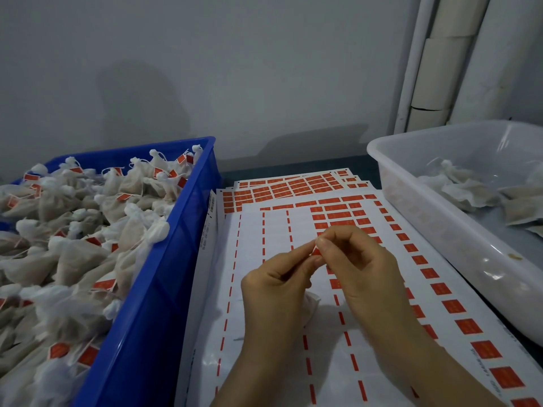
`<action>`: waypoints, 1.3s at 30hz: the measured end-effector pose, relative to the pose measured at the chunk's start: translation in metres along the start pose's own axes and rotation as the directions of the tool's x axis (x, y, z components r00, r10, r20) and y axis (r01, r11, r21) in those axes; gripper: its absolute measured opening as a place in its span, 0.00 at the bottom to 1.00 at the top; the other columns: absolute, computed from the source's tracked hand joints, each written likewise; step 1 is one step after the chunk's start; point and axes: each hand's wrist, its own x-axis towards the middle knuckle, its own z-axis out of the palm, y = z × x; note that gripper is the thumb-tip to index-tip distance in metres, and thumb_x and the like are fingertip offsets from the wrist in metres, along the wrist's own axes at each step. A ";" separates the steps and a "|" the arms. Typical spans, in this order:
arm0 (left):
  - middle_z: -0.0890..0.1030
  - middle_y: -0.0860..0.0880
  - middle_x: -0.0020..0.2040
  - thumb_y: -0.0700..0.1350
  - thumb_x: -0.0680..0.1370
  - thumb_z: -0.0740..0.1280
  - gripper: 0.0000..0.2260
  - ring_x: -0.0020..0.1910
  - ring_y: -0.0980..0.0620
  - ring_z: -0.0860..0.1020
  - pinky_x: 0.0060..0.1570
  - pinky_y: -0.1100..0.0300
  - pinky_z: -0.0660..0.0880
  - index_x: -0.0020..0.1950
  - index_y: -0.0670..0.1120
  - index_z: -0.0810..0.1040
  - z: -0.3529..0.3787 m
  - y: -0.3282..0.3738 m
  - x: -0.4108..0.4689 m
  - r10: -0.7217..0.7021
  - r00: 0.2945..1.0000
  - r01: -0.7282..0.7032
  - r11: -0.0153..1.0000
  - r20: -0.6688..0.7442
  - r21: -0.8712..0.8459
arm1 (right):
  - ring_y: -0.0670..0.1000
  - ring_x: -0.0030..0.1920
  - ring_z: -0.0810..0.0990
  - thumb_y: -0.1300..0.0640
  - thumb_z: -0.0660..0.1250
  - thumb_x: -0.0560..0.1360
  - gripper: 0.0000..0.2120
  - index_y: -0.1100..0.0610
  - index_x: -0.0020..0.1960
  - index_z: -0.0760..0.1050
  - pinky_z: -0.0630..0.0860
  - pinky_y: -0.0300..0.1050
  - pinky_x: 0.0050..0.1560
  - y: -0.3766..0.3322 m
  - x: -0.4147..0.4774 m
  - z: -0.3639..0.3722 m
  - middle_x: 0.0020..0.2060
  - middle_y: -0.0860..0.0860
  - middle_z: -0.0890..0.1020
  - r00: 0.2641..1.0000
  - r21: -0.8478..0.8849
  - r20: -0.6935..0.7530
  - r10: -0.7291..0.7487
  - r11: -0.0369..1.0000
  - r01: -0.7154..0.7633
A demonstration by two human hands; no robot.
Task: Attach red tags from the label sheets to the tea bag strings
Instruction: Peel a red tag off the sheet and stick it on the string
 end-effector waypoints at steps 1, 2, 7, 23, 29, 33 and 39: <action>0.80 0.70 0.37 0.50 0.66 0.68 0.09 0.42 0.68 0.80 0.39 0.77 0.73 0.42 0.63 0.79 0.000 0.000 0.001 -0.018 1.000 0.018 1.000 0.004 -0.024 | 0.31 0.48 0.75 0.43 0.63 0.67 0.07 0.42 0.44 0.74 0.69 0.21 0.37 -0.001 0.000 0.000 0.41 0.27 0.77 1.000 0.001 0.009 -0.002 1.000 0.002; 0.81 0.68 0.36 0.49 0.66 0.68 0.08 0.42 0.67 0.80 0.38 0.78 0.73 0.41 0.62 0.79 -0.001 0.001 0.002 -0.048 0.999 0.048 0.997 0.003 -0.058 | 0.30 0.49 0.75 0.43 0.63 0.67 0.07 0.41 0.45 0.74 0.69 0.21 0.37 -0.001 0.000 0.000 0.42 0.26 0.77 1.000 0.006 0.014 0.000 1.000 0.000; 0.84 0.60 0.41 0.51 0.64 0.69 0.08 0.44 0.64 0.81 0.36 0.73 0.75 0.42 0.57 0.83 -0.005 0.000 0.008 -0.257 0.966 0.260 0.941 0.042 -0.215 | 0.28 0.45 0.75 0.44 0.67 0.63 0.12 0.43 0.46 0.73 0.68 0.20 0.35 -0.001 0.000 0.000 0.39 0.27 0.78 0.998 0.042 0.046 0.037 0.998 -0.039; 0.85 0.52 0.41 0.54 0.64 0.69 0.08 0.38 0.52 0.81 0.37 0.67 0.76 0.39 0.57 0.85 -0.007 0.005 0.009 -0.404 0.909 0.414 0.858 0.100 -0.304 | 0.33 0.44 0.78 0.43 0.65 0.63 0.09 0.41 0.43 0.75 0.70 0.21 0.36 0.002 0.001 -0.002 0.37 0.30 0.80 0.997 -0.024 0.001 0.080 0.997 -0.080; 0.85 0.54 0.40 0.54 0.65 0.68 0.06 0.38 0.57 0.82 0.34 0.70 0.75 0.37 0.59 0.85 -0.006 0.008 0.008 -0.379 0.921 0.390 0.873 0.095 -0.293 | 0.35 0.39 0.80 0.42 0.67 0.60 0.14 0.44 0.44 0.72 0.70 0.22 0.31 0.001 0.002 -0.002 0.34 0.34 0.80 0.990 0.024 -0.063 0.127 0.992 -0.125; 0.85 0.56 0.39 0.54 0.65 0.68 0.06 0.38 0.60 0.81 0.33 0.72 0.74 0.36 0.60 0.85 -0.006 0.009 0.008 -0.363 0.927 0.373 0.881 0.091 -0.292 | 0.34 0.37 0.80 0.42 0.67 0.59 0.16 0.45 0.44 0.71 0.69 0.22 0.30 0.003 0.003 -0.002 0.31 0.33 0.79 0.987 0.022 -0.079 0.143 0.990 -0.142; 0.85 0.57 0.40 0.55 0.64 0.68 0.07 0.38 0.61 0.81 0.33 0.72 0.74 0.39 0.57 0.84 -0.006 0.009 0.007 -0.359 0.929 0.369 0.880 0.089 -0.297 | 0.35 0.37 0.80 0.41 0.67 0.60 0.16 0.46 0.44 0.70 0.71 0.24 0.29 0.005 0.003 -0.002 0.33 0.30 0.79 0.984 -0.015 -0.100 0.149 0.988 -0.151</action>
